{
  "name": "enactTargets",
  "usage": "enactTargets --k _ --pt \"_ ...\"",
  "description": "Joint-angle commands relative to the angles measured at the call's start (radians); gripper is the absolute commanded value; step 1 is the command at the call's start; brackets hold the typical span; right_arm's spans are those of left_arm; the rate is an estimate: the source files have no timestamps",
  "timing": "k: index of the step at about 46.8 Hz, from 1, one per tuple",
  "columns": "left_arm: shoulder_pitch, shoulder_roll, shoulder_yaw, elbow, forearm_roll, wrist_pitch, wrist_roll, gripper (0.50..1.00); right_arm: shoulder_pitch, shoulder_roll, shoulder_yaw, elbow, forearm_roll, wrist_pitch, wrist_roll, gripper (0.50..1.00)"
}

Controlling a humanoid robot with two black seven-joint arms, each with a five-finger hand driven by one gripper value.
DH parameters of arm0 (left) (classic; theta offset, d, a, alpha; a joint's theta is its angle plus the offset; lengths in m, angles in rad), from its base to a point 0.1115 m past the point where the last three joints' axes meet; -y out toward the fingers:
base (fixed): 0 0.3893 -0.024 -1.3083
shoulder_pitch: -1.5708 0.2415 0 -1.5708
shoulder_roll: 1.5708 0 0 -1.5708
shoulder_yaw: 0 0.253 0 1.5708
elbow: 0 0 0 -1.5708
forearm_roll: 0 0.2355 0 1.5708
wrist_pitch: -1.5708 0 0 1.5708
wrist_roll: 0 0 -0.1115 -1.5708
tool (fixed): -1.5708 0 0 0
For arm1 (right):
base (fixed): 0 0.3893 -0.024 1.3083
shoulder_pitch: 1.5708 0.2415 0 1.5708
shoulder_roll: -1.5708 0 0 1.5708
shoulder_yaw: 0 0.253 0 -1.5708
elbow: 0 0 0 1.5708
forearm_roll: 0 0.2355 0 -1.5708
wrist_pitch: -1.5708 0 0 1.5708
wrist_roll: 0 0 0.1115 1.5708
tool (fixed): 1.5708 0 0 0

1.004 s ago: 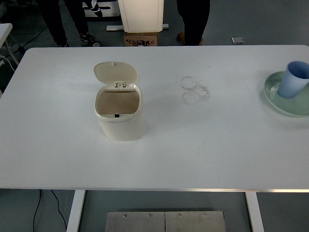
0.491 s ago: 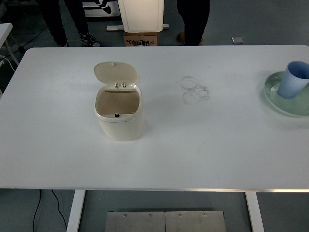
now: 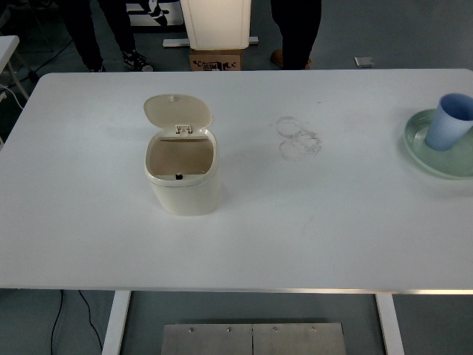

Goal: Close trash bin

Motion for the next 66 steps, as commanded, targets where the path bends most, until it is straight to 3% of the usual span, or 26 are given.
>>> enactTargets --k 1,30,66 --pt "0.0 -0.005 0.0 0.0 0.005 0.0 0.0 1.0 0.0 0.0 0.0 0.0 -0.002 0.0 0.0 0.991" --pt "-0.02 0.018 -0.009 0.006 -0.012 0.0 -0.001 1.0 0.0 0.0 0.0 0.0 0.0 0.0 0.001 0.991" --pt "0.019 0.064 -0.004 0.0 -0.042 0.0 -0.014 1.0 0.0 0.0 0.0 0.0 0.0 0.0 0.0 0.991"
